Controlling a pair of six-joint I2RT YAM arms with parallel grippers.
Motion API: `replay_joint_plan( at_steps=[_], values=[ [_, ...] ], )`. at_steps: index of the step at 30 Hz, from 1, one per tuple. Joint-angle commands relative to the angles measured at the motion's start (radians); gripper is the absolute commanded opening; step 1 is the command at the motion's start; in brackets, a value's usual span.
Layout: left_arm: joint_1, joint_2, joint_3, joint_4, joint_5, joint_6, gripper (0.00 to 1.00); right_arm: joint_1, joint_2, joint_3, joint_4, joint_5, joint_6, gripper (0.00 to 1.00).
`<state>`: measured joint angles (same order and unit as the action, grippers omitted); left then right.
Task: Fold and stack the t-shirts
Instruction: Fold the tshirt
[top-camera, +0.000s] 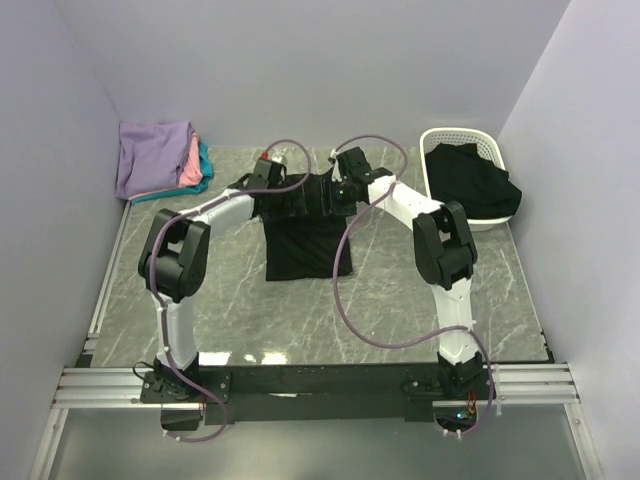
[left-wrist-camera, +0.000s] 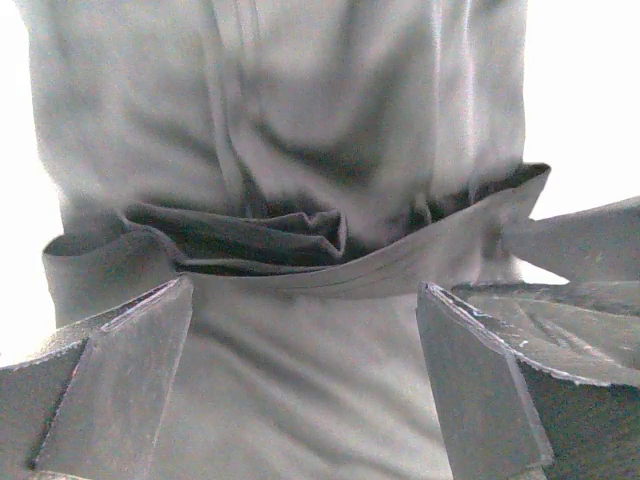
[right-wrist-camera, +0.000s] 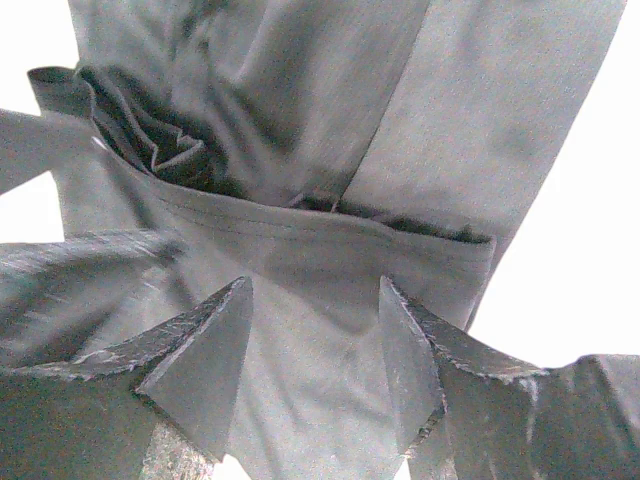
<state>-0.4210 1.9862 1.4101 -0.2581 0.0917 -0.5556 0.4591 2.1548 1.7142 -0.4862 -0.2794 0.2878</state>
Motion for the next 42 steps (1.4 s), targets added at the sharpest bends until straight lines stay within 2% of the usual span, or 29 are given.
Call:
replay_joint_plan(
  at_steps=[1,5,8,10,13,19,23,29,35,42],
  values=[
    [0.054,0.057,0.142,0.028,0.031,0.08,0.99,-0.023,0.072,0.116,-0.003,0.02,-0.026,0.61],
    [0.085,0.129,0.269,0.03,0.088,0.109,0.99,-0.042,0.143,0.247,-0.04,0.028,-0.027,0.61],
    [0.097,0.171,0.325,0.002,0.082,0.12,0.99,-0.056,0.149,0.263,-0.026,0.032,-0.024,0.62],
    [0.099,0.142,0.305,0.009,0.077,0.121,1.0,-0.06,0.11,0.254,-0.026,0.055,-0.03,0.62],
    [0.099,0.021,0.178,0.085,0.088,0.115,0.99,-0.06,-0.004,0.179,-0.005,0.086,-0.047,0.63],
    [0.087,-0.193,-0.063,0.106,0.178,0.059,1.0,-0.059,-0.191,-0.003,-0.064,0.115,-0.038,0.64],
    [0.064,-0.323,-0.314,0.157,0.152,0.002,1.0,-0.056,-0.309,-0.27,-0.034,0.115,-0.029,0.64],
    [0.016,-0.458,-0.572,0.23,0.132,-0.052,0.99,-0.053,-0.473,-0.565,0.073,0.017,0.0,0.64],
    [-0.016,-0.524,-0.742,0.305,0.089,-0.107,0.99,-0.05,-0.544,-0.725,0.176,-0.058,0.037,0.64],
    [-0.016,-0.581,-0.795,0.307,0.046,-0.122,1.0,-0.05,-0.547,-0.775,0.251,-0.145,0.083,0.64]
  ],
)
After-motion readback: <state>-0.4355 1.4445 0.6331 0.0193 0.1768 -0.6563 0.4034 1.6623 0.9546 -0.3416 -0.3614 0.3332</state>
